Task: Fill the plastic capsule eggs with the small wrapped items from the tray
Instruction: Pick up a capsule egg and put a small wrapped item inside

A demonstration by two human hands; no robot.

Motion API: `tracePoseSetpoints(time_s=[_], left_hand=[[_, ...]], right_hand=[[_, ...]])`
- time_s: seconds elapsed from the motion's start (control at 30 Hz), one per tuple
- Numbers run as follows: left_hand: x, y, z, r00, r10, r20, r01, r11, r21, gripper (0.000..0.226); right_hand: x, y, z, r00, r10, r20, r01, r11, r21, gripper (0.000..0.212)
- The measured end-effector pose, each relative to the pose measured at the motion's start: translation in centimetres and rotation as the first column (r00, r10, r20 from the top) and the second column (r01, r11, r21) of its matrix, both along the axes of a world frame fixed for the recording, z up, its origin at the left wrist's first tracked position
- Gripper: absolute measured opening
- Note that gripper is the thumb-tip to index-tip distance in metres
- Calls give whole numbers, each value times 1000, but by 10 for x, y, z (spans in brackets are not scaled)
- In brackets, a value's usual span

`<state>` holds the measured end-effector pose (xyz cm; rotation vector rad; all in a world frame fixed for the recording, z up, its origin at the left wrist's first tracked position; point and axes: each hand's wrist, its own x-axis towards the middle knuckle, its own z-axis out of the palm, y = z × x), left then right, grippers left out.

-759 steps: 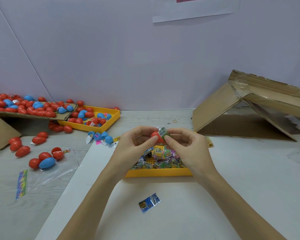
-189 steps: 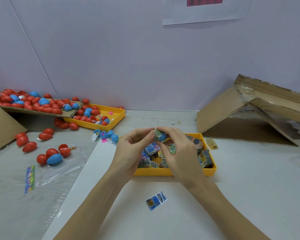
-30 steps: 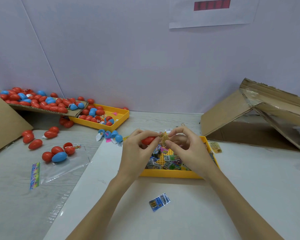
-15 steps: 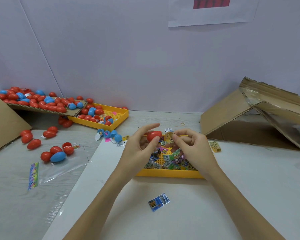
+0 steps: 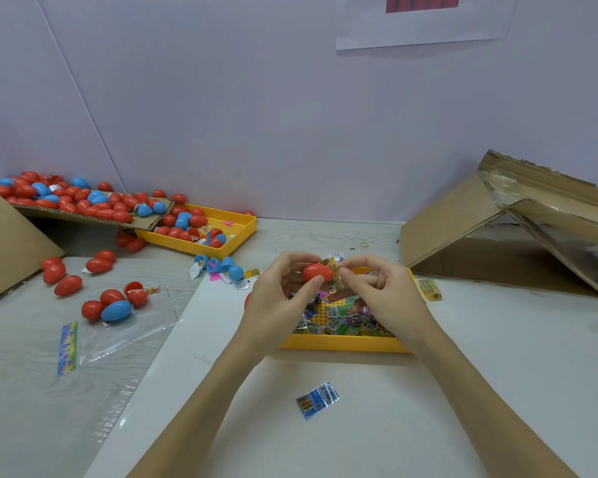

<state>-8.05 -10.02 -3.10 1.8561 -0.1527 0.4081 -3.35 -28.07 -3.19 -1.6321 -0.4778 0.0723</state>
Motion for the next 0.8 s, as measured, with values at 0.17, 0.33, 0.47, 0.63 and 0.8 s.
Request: tracePoseSetpoints(time_s=[0.17,0.33,0.47,0.63,0.8], left_hand=[[0,0,0,1000,-11,-6,11,1000,-1,29],[0,0,1,1000,-11,-23,10,998,-60,27],[-1,2,3,1000,-12,-23,10,997,-83,25],[-1,0,2,1000,-12,-15,11,998,-67,25],[0,0,0,1000,22,-18,-23,999,-43,26]], right_hand=[[-1,1,3,1000,11,-12,-11,1000,22,19],[2,-1,-1,1000,-3,-23,3,1000,12,8],[4,-3,-1,994,-8,-111,14,999,52,17],[3,-1,0,992,14,-124,-4,997,76,21],[1,-1,1,992,28,-123,-21,998,53,24]])
